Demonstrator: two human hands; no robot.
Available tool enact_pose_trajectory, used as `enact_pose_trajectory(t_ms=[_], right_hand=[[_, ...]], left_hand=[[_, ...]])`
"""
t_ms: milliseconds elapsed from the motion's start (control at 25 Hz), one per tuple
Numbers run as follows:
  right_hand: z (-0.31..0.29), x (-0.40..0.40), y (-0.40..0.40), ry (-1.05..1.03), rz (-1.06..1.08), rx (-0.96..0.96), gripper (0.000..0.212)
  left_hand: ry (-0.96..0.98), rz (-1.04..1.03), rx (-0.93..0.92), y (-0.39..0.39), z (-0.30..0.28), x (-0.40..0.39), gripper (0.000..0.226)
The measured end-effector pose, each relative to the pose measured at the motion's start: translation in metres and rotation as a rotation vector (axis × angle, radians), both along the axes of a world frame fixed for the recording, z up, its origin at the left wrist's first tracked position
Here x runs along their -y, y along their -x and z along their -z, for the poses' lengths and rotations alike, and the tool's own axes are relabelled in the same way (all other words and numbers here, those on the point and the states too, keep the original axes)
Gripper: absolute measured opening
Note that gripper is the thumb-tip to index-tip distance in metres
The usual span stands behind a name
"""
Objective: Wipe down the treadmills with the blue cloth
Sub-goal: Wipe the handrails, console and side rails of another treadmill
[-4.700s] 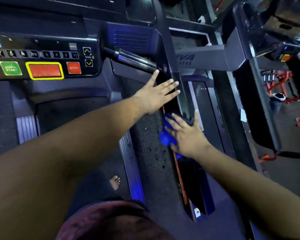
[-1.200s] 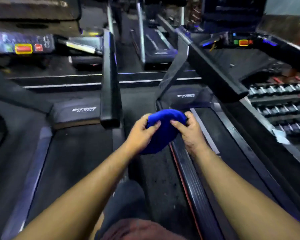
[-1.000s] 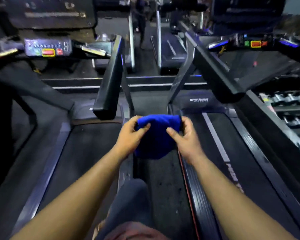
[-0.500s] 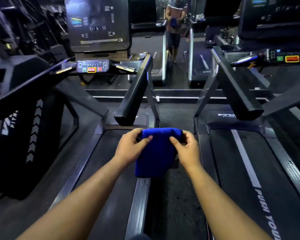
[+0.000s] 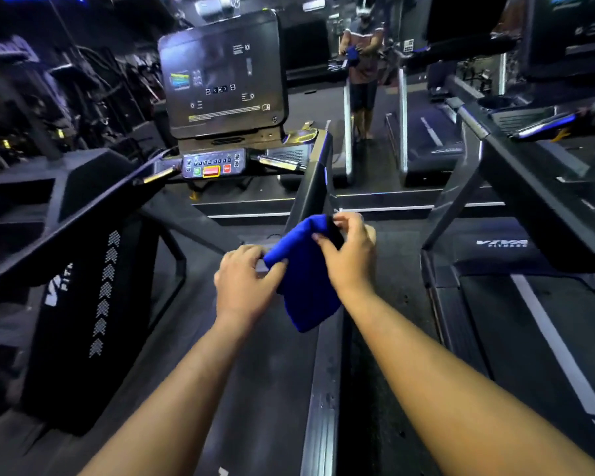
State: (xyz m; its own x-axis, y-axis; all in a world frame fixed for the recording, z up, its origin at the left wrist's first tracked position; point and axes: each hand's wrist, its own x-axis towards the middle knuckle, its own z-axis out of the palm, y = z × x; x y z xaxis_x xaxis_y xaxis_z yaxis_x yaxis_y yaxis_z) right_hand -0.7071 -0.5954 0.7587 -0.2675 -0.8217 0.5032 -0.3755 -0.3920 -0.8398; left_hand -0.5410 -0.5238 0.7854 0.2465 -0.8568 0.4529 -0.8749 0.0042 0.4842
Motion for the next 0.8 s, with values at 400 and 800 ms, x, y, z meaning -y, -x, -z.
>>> enact_pose_trajectory(t_ms=[400, 800], right_hand=[[0.068, 0.022, -0.070, -0.337, -0.493, -0.033, 0.084], [0.095, 0.031, -0.080, -0.297, -0.487, 0.314, 0.062]], left_hand=[[-0.242, 0.230, -0.756, -0.022, 0.039, 0.048, 0.047], [-0.344, 0.169, -0.630, 0.006, 0.036, 0.118, 0.088]])
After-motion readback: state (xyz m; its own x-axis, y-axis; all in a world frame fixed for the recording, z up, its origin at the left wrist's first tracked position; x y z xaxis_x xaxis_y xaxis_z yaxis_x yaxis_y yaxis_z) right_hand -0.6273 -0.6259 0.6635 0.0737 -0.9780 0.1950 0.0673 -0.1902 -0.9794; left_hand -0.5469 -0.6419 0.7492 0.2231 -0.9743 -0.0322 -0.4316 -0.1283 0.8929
